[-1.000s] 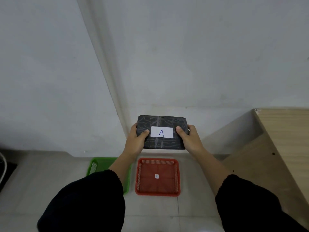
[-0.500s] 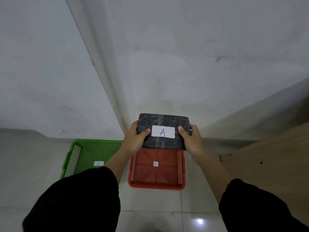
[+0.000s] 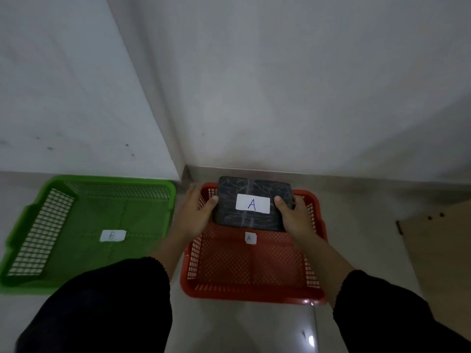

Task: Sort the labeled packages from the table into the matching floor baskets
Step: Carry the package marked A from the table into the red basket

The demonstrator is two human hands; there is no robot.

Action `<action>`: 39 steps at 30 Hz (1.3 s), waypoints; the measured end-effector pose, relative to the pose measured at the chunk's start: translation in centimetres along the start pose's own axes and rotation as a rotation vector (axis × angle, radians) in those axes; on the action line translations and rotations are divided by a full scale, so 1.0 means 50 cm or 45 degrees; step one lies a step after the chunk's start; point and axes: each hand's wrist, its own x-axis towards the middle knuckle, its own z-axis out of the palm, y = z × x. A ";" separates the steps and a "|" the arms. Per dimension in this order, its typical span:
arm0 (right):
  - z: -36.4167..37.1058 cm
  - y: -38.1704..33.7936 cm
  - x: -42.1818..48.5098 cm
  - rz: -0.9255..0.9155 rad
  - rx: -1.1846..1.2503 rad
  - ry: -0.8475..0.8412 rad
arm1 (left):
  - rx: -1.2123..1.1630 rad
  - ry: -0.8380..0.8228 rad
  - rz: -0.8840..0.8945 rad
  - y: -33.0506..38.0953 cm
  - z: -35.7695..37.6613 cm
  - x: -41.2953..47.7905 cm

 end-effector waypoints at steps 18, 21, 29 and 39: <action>0.098 0.167 0.096 -0.016 -0.178 0.070 | -0.006 0.116 0.015 -0.156 0.051 0.023; 0.117 0.164 0.097 -0.057 -0.127 0.034 | -0.026 0.099 -0.002 -0.156 0.052 0.023; 0.123 0.160 0.097 -0.025 -0.073 -0.023 | -0.026 0.094 -0.022 -0.152 0.052 0.020; 0.013 -0.012 -0.042 -0.059 -0.607 -0.107 | 0.241 -0.030 -0.174 0.053 -0.023 -0.043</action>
